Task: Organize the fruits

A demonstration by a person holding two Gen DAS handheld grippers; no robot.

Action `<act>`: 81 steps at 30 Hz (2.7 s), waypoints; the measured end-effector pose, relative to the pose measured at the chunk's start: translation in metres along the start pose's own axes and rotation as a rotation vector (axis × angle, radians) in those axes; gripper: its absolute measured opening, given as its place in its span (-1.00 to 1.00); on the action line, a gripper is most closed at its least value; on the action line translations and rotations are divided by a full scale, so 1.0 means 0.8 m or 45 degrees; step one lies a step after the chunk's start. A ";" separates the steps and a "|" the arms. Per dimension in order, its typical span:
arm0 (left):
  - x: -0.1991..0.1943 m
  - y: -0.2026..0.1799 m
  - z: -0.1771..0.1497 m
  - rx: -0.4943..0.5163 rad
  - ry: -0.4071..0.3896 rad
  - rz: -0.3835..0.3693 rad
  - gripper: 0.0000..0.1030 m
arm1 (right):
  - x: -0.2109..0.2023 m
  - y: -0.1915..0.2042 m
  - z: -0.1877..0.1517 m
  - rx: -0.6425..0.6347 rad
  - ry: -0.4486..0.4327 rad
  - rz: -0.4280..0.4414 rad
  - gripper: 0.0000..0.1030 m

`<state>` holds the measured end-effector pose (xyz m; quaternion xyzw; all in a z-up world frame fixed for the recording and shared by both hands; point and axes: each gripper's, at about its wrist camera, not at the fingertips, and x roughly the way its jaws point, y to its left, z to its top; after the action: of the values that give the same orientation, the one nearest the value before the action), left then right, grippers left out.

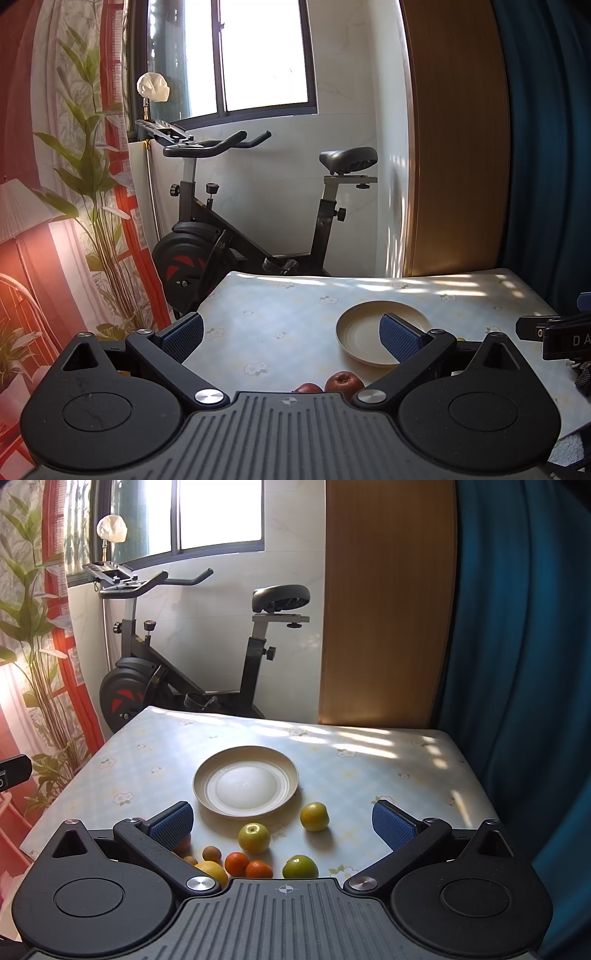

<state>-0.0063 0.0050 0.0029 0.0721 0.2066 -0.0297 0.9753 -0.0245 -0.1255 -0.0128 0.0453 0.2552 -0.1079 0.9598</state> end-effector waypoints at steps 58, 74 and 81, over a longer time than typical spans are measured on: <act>0.146 0.043 0.013 -0.047 0.032 -0.018 0.98 | 0.140 -0.058 0.018 -0.027 -0.136 0.071 1.00; 0.229 0.024 0.004 -0.117 0.108 -0.092 0.98 | 0.221 -0.072 -0.016 -0.156 -0.096 0.074 1.00; 0.244 0.016 -0.009 -0.041 0.098 -0.139 0.98 | 0.247 -0.095 -0.034 -0.102 -0.024 0.080 1.00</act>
<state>0.1697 0.0137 -0.0814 0.0463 0.2481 -0.0766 0.9646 0.1123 -0.2323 -0.1372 0.0140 0.2487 -0.0680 0.9661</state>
